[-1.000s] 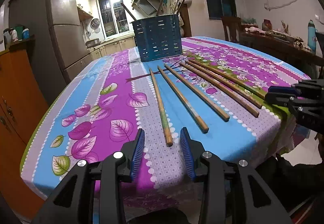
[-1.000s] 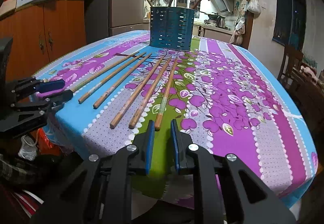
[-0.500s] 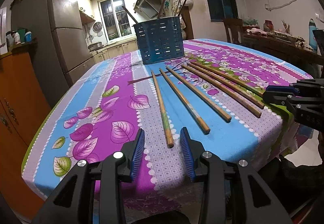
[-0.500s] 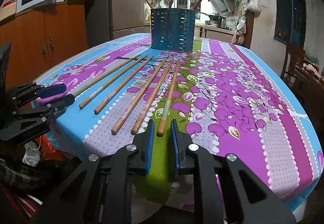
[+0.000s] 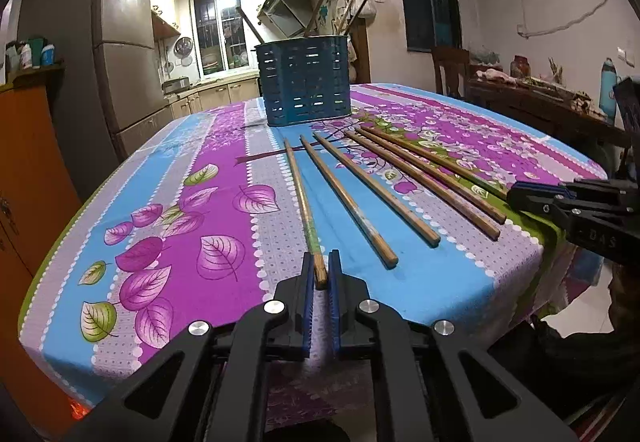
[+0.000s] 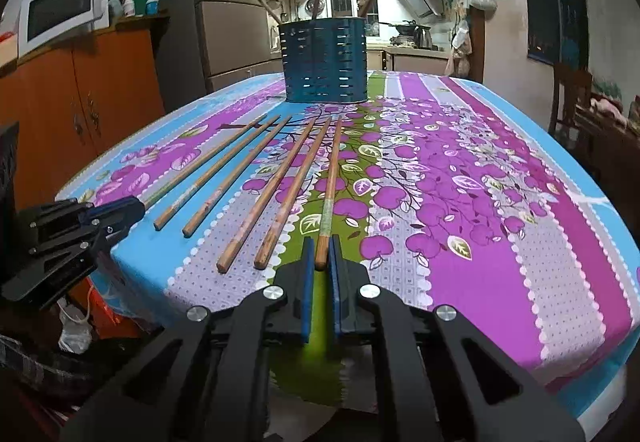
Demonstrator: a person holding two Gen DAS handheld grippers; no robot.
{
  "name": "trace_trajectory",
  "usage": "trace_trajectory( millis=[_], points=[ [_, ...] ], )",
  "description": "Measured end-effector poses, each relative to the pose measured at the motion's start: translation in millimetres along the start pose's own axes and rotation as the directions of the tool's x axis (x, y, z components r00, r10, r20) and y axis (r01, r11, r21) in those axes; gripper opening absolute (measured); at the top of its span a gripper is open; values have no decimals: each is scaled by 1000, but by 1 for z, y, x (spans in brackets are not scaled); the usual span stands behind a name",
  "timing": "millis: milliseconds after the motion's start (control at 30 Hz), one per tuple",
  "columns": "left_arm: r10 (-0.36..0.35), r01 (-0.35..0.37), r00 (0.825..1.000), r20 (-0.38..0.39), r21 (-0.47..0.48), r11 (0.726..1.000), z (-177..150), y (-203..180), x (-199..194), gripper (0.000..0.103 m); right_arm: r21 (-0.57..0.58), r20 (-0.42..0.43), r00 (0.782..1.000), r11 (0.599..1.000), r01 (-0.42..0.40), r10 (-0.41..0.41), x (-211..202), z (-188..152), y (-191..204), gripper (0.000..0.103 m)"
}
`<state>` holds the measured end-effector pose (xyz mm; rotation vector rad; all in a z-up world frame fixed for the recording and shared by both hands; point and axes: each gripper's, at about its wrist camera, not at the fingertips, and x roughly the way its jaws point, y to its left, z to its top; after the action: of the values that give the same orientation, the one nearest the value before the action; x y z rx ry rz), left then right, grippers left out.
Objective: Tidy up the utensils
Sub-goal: 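Close the left gripper on a chopstick while the right gripper grasps another chopstick, then lift the left gripper's chopstick toward the blue holder while the right gripper carries its chopstick there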
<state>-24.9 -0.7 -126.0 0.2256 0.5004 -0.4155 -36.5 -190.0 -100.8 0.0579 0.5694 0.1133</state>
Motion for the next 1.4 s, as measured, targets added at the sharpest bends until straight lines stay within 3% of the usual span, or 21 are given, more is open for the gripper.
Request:
trace_trajectory(
  millis=[167, 433, 733, 1100, 1400],
  points=[
    [23, -23, 1000, 10, -18, 1000, 1, 7, -3, 7, 16, 5, 1000, 1000, 3, -3, -3, 3, -1, 5],
    [53, -50, 993, 103, -28, 998, 28, 19, -29, 7, -33, 86, 995, 999, 43, -40, -24, 27, -1, 5],
    [42, -33, 975, 216, -41, 999, 83, 42, -48, 7, -82, 209, 977, 995, 64, -46, -45, 77, -10, 5],
    [-19, 27, 964, 266, -27, 999, 169, 73, -39, 7, -142, 290, 957, 989, 34, 9, -42, 159, -19, 5],
    [-65, 87, 966, 251, -75, 993, 223, 99, -7, 7, -137, 282, 957, 990, -22, 61, -22, 215, -30, 5]
  ],
)
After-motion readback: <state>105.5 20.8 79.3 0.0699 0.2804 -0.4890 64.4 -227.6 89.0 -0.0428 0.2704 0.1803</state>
